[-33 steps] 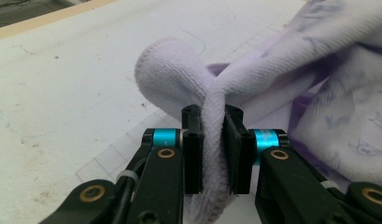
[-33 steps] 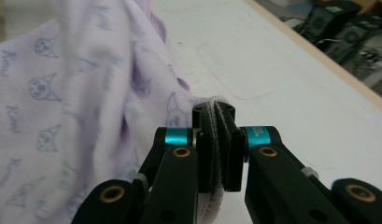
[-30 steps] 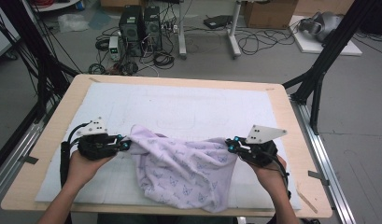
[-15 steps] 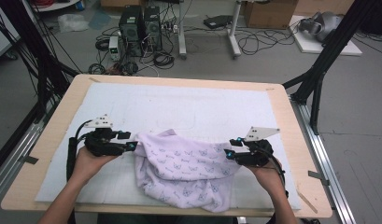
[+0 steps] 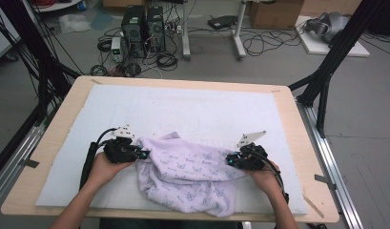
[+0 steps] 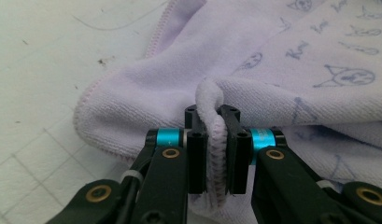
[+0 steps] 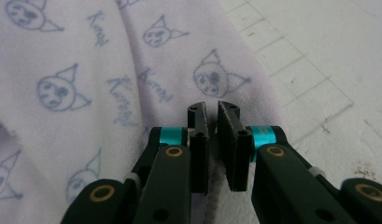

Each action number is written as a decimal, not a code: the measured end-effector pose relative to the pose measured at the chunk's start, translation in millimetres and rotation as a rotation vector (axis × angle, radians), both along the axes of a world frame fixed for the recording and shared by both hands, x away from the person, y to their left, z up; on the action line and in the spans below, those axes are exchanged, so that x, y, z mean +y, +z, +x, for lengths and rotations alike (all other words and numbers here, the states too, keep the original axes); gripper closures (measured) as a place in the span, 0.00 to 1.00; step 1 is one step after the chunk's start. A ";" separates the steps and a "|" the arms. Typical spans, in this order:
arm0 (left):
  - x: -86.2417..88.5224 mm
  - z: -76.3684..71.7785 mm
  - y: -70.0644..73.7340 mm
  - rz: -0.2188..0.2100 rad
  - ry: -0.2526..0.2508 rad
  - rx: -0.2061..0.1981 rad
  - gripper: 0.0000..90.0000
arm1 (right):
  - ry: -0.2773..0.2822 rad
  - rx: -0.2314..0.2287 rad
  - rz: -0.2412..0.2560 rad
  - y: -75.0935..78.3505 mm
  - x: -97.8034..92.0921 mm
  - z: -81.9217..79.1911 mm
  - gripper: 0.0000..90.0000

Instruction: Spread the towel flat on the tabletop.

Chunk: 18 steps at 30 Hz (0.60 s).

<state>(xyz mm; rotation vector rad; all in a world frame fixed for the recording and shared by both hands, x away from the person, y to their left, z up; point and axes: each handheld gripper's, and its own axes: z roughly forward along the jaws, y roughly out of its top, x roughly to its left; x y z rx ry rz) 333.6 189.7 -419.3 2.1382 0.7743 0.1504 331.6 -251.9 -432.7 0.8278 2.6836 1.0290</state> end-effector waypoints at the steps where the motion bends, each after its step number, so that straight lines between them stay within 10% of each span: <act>1: 1.5 -1.5 2.6 -0.012 0.008 -0.012 0.92 | 0.004 -0.020 0.002 3.0 0.3 -1.8 0.94; 11: 17.7 -4.0 38.5 -0.061 0.070 -0.125 0.92 | 0.020 -0.161 0.027 52.4 3.3 -9.9 0.94; 18: 18.6 21.8 77.7 -0.039 0.110 -0.208 0.93 | -0.006 -0.237 0.008 97.1 2.0 16.2 0.95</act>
